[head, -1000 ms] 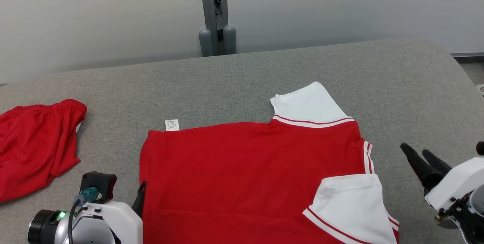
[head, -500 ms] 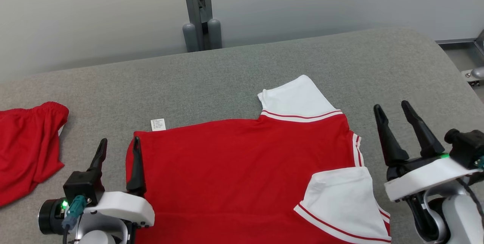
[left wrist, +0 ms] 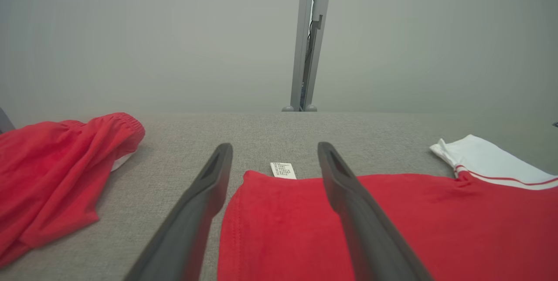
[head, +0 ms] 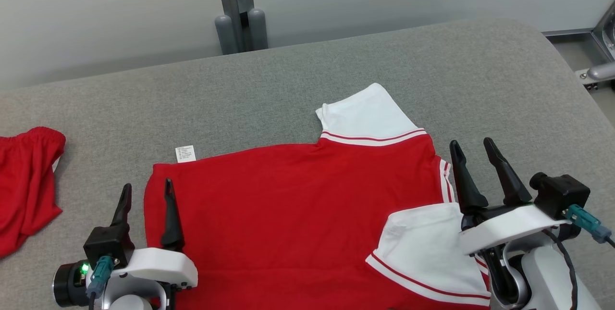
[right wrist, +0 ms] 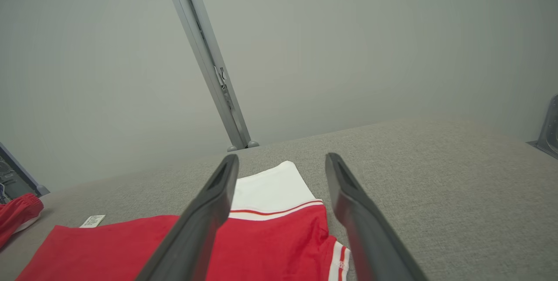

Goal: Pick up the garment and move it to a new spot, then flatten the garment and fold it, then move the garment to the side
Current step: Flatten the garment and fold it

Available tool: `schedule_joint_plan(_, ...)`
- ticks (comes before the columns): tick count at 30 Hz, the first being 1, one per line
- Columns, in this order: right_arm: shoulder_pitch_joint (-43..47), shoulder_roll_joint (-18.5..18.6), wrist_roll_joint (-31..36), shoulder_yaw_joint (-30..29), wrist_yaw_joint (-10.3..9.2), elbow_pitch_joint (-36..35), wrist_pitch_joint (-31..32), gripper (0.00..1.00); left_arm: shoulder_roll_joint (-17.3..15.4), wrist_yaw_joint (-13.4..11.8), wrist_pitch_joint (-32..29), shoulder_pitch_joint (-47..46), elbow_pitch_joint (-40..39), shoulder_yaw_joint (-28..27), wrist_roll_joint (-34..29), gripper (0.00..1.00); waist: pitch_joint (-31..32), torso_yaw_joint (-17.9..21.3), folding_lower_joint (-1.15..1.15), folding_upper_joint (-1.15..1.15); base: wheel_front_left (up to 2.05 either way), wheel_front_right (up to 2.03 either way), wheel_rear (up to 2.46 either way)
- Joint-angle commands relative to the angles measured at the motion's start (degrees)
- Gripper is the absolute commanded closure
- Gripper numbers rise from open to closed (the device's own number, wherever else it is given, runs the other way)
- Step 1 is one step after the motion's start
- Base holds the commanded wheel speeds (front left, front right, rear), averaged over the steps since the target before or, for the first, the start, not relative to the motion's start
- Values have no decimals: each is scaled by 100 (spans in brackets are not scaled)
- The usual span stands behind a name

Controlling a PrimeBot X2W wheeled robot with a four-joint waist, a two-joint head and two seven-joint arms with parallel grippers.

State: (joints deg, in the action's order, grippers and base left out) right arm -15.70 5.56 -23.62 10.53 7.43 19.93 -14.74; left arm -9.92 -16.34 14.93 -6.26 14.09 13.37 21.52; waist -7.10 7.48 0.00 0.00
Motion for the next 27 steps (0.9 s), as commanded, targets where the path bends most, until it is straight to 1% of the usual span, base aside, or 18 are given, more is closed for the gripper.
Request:
schedule_joint_plan(1, -83, 27, 30, -17, 11, 42, -51, 0, -11, 33, 30, -47, 38, -80, -55, 0, -43, 27, 0, 0, 0, 0, 0)
schedule_joint_plan(4, -162, 31, -56, -87, 11, 65, -57, 0, -37, 128, 25, -198, 209, -190, -236, 0, -147, 60, 0, 0, 0, 0, 0)
schedule_joint_plan(6, -187, 37, -94, -131, 11, 62, -58, 0, -122, 139, 25, -295, 454, -203, -363, 0, -215, 81, 0, 0, 0, 0, 0)
schedule_joint_plan(8, -211, 44, -105, -118, 11, 39, -59, 0, -167, 50, -17, -450, 677, -145, -493, 0, -279, 104, 0, 0, 0, 0, 0)
schedule_joint_plan(11, -243, 48, -113, -61, 11, 3, -60, 0, -307, -19, -268, -773, 972, -106, -607, 0, -380, 138, 0, 0, 0, 0, 0)
schedule_joint_plan(14, -263, 49, -139, -8, 11, -16, -57, 0, -426, -32, -591, -1056, 1246, -65, -692, 0, -470, 168, 0, 0, 0, 0, 0)
schedule_joint_plan(19, -302, 65, -195, 42, 11, -46, -58, 0, -625, -80, -965, -1498, 1677, 38, -868, 0, -596, 211, 0, 0, 0, 0, 0)
schedule_joint_plan(23, -341, 80, -254, 78, 11, -72, -58, 0, -680, -16, -1194, -1736, 1974, 206, -996, 0, -668, 226, 0, 0, 0, 0, 0)
schedule_joint_plan(27, -360, 90, -283, 97, 11, -88, -57, 0, -616, 154, -1245, -1860, 2162, 359, -995, 0, -713, 224, 0, 0, 0, 0, 0)
